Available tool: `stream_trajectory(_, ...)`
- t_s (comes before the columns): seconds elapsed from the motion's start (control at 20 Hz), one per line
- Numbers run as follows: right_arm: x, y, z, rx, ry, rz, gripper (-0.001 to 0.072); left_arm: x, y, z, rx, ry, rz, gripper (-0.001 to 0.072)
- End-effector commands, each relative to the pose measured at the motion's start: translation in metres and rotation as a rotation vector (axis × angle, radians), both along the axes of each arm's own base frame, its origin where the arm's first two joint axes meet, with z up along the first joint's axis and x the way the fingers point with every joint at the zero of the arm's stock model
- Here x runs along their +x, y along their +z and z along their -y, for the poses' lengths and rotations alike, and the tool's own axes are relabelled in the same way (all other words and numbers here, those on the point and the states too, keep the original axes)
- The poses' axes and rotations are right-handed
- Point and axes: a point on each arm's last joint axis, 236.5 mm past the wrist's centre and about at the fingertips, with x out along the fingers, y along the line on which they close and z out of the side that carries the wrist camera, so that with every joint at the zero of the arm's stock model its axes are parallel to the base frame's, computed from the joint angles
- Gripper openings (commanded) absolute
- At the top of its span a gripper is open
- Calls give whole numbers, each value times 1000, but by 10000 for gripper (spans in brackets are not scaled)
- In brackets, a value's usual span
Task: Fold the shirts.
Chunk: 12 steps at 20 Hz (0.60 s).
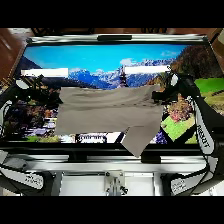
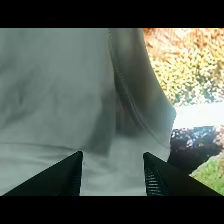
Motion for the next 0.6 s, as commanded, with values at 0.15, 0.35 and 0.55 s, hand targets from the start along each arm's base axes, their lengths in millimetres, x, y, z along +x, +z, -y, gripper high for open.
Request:
stream_trajectory(0.15, -52, 62, 28, -18, 70, -86, 507, -58, 42, -5, -124, -87, -224, 606)
stream_trajectory(0.35, -110, 76, 69, 37, 0, -230, 507, -117, 51, -31, -183, 2, -309, 600)
stream_trajectory(0.55, -126, 67, 63, 182, -96, -204, 507, -173, 16, -27, -234, 43, -364, 601)
